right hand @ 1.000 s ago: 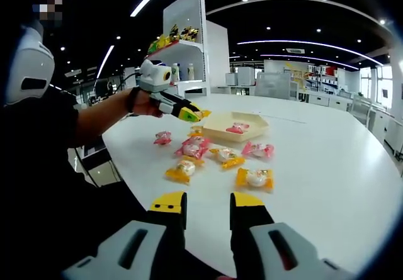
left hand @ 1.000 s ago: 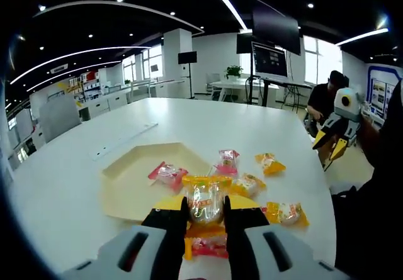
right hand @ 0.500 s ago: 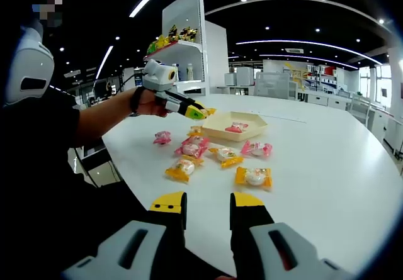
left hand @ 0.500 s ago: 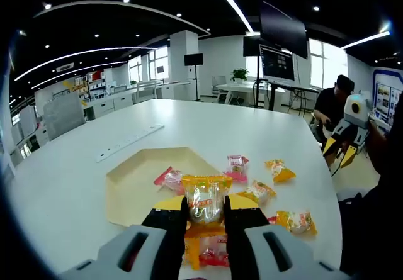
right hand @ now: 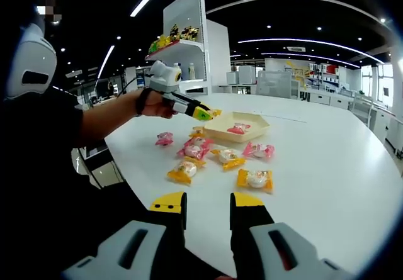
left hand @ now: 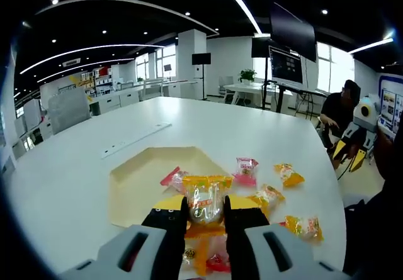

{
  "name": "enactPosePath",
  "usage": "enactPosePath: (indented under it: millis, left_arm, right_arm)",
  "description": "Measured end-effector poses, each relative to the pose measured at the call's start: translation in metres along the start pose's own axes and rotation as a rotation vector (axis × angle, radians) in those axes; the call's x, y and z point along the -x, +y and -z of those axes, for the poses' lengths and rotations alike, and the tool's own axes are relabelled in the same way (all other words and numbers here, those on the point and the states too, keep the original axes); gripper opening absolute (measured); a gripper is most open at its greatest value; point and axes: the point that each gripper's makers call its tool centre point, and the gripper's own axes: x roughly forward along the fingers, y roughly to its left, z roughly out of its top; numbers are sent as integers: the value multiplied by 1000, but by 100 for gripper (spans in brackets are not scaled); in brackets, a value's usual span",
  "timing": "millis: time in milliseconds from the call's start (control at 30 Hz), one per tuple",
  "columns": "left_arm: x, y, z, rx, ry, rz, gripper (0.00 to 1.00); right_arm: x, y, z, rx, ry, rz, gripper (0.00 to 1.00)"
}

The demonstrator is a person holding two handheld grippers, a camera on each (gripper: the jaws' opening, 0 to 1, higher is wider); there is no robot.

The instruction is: Pick up the marshmallows scattered on the table and place them into the bowl on the table

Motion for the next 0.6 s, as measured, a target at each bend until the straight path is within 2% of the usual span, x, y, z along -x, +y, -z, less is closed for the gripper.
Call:
enactPosePath:
  millis: [167, 300, 600]
  left_arm:
    - [-4, -2, -2, -14, 10, -21, 24]
    - [-7, 4, -3, -15, 7, -56, 24]
    - [-11, 20, -9, 31, -23, -102, 24]
  right_arm:
    - [-3, 0, -4, -1, 18, -8, 28]
    - [-6, 1, -6, 12, 38, -13, 28]
    - [-12, 0, -13, 14, 47, -17, 28]
